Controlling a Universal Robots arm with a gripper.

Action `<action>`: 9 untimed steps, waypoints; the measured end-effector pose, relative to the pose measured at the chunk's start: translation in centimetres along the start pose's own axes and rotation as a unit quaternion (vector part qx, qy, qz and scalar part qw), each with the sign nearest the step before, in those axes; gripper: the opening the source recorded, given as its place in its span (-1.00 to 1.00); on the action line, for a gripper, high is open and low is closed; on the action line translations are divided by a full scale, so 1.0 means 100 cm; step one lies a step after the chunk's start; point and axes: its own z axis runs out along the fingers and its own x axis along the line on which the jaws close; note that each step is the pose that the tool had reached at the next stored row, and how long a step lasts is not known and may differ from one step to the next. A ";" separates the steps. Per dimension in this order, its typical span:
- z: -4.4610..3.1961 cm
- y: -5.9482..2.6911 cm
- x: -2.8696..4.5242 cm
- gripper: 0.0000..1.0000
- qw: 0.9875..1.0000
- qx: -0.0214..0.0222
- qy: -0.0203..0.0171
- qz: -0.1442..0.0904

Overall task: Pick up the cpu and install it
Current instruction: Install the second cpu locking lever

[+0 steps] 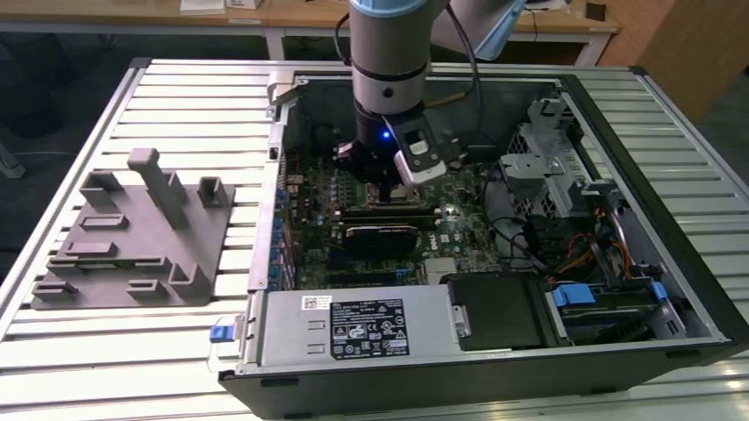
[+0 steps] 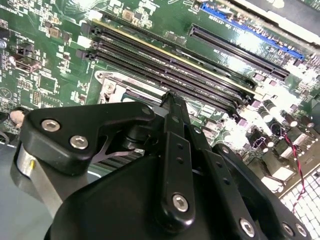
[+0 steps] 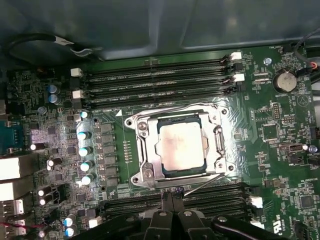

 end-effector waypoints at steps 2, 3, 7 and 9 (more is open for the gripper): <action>0.0014 -0.0001 0.0001 -0.79 1.000 0.000 0.000 0.000; 0.0022 -0.0001 0.0002 -0.79 1.000 0.000 0.000 0.000; 0.0049 -0.0003 0.0004 -0.79 1.000 0.001 0.001 -0.001; 0.0050 -0.0003 0.0004 -0.79 1.000 0.001 0.001 -0.001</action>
